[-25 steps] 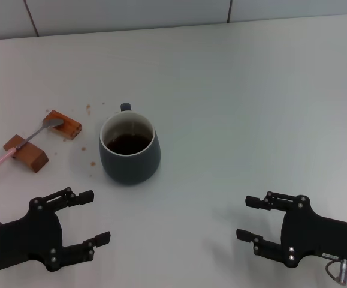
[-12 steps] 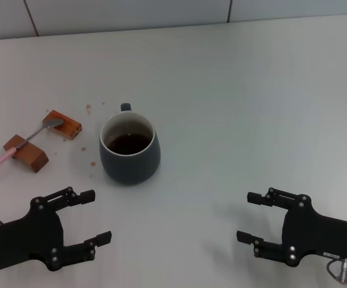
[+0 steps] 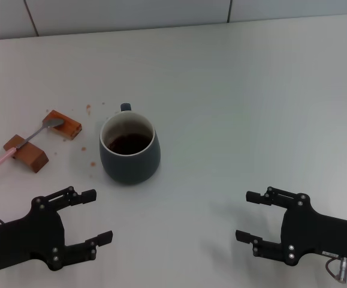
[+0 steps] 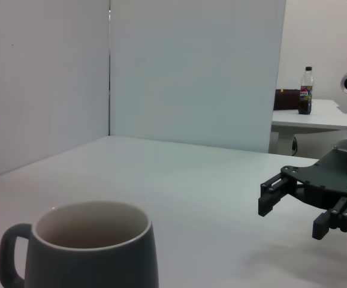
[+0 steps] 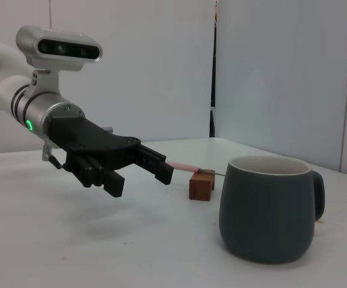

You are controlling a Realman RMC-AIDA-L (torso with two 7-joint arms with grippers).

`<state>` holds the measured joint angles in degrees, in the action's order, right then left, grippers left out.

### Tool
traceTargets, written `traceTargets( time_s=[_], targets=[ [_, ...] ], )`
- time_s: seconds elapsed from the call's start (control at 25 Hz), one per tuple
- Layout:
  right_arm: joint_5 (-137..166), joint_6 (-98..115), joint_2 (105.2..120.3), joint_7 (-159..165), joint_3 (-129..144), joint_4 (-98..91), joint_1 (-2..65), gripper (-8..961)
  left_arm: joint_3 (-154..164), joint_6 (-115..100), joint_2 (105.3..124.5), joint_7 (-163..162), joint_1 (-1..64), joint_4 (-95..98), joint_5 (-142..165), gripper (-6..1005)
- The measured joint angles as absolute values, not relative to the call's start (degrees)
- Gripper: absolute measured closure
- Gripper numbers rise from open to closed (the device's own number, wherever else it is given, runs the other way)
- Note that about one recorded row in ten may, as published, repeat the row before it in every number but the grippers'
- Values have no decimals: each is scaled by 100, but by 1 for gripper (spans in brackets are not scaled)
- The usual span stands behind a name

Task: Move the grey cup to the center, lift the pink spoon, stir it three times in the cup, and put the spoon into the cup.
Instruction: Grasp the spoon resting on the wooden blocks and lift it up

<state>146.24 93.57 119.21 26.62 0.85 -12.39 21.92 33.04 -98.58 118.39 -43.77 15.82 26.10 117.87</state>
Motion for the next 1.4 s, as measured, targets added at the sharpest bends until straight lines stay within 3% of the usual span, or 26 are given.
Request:
traceTargets(
  time_s=[0.28, 0.44, 0.6, 0.92, 1.0, 1.4],
  targets=[
    [14624, 9352, 11927, 2662, 59, -1230, 2239, 226, 3039, -10286, 11822, -4831, 1537, 2414, 11167, 204],
    [14624, 9355, 11929, 2662, 65, -1200, 2258, 227, 1869, -10763, 11793, -6904, 1517, 2424, 10565, 204],
    [14624, 9362, 11929, 2662, 91, -1195, 2271, 227, 706, -10450, 11532, -10015, 1504, 2376, 10460, 204],
    [14632, 9376, 11918, 2653, 97, -1195, 2321, 227, 386, -10121, 11327, -12172, 1230, 2513, 10592, 204],
    [14648, 9412, 11913, 2651, 97, -1201, 2341, 227, 478, -9850, 11184, -12791, 1145, 2529, 11001, 204],
    [14656, 9448, 11909, 2648, 103, -1217, 2381, 227, 477, -9410, 11091, -13282, 983, 2470, 11567, 203]
  ],
)
